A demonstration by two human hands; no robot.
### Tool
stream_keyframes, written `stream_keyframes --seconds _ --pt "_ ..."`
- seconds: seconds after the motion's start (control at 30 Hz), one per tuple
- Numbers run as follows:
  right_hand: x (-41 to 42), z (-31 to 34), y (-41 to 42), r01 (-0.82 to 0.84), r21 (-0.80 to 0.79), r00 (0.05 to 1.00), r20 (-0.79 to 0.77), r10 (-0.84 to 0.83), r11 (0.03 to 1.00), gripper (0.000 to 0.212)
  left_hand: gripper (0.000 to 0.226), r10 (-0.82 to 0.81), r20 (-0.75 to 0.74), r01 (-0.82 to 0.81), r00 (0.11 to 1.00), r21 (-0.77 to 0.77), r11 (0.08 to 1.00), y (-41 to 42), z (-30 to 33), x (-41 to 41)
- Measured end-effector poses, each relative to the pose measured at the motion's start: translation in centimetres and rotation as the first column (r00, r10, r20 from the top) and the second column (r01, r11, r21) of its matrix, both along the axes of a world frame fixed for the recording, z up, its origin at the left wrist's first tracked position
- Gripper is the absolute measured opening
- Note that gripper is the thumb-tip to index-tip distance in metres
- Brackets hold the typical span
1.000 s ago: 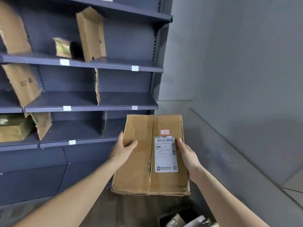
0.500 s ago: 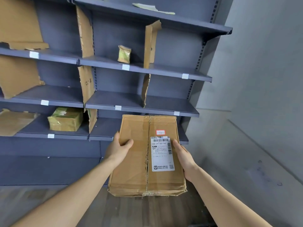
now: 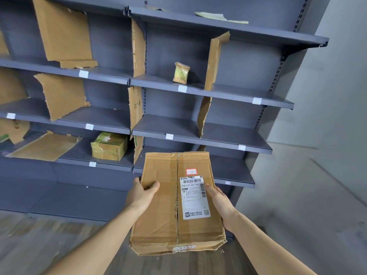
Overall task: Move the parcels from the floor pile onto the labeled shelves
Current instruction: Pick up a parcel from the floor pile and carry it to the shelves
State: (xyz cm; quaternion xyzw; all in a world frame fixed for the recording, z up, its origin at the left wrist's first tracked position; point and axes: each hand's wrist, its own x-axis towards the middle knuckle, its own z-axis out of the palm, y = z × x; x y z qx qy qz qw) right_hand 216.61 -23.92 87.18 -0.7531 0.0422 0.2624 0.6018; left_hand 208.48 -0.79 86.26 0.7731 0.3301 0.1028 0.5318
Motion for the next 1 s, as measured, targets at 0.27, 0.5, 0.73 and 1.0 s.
stream_keyframes --seconds 0.27,0.5,0.73,1.0 --pt "6.1 -1.2 0.6 -0.037 0.034 0.999 -0.033 0.038 0.999 0.052 0.053 0.079 -0.048 -0.078 0.996 0.023 0.997 -0.2 0.8 4.5" --pt "11.2 -2.5 0.5 -0.073 0.064 0.993 -0.087 0.078 0.995 0.047 0.047 0.125 -0.074 -0.123 0.989 0.031 0.992 -0.5 0.2 8.7" --pt "13.6 -5.0 1.7 -0.139 0.090 0.980 -0.132 0.150 0.986 0.045 0.043 0.168 -0.105 -0.166 0.980 0.036 0.986 0.1 -1.8 9.3" --pt "15.3 -5.1 5.0 -0.144 0.104 0.978 -0.135 0.157 0.984 0.047 0.036 0.160 -0.081 -0.156 0.984 0.048 0.987 3.1 -1.8 10.7"
